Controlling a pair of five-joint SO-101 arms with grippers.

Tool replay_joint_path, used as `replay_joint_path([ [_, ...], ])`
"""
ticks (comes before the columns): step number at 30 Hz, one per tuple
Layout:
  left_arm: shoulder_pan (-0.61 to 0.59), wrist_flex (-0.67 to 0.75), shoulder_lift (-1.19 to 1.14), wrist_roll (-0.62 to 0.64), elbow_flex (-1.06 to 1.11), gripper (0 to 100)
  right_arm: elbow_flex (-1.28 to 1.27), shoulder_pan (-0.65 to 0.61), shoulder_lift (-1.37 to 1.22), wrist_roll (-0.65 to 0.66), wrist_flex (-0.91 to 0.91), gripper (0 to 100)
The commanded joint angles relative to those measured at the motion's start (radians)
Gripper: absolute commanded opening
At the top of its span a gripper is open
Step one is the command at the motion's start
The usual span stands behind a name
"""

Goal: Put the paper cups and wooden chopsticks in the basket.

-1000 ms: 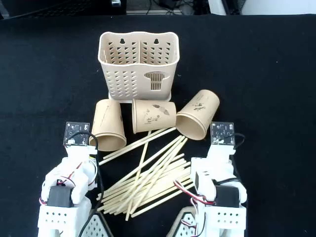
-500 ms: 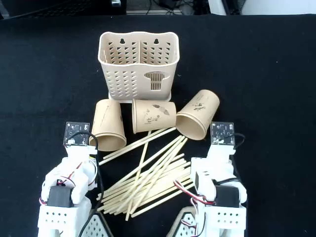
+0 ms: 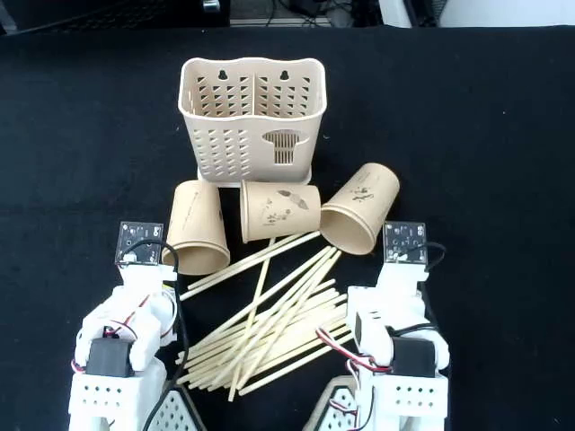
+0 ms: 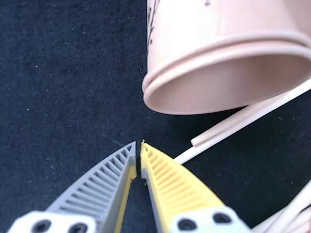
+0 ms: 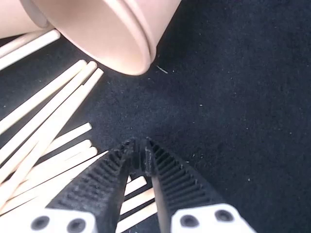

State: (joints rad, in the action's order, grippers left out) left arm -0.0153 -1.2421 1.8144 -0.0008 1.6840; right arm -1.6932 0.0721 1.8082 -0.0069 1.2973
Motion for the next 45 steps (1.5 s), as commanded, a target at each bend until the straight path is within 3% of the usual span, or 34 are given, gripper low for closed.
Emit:
replay_joint_path([
  [1,0.008,-0.012,0.008,0.006,0.015,3,0.008,0.014,0.076,0.005,0.003,4.0],
  [39,0.01,-0.012,0.008,0.006,0.015,3,0.013,0.009,0.076,0.008,-0.015,4.2],
  [41,0.008,-0.012,0.008,0.006,0.015,3,0.012,0.012,0.076,0.054,-0.083,4.2],
  [45,0.008,-0.012,0.008,0.006,0.015,3,0.028,0.014,0.076,0.27,-0.207,4.3],
])
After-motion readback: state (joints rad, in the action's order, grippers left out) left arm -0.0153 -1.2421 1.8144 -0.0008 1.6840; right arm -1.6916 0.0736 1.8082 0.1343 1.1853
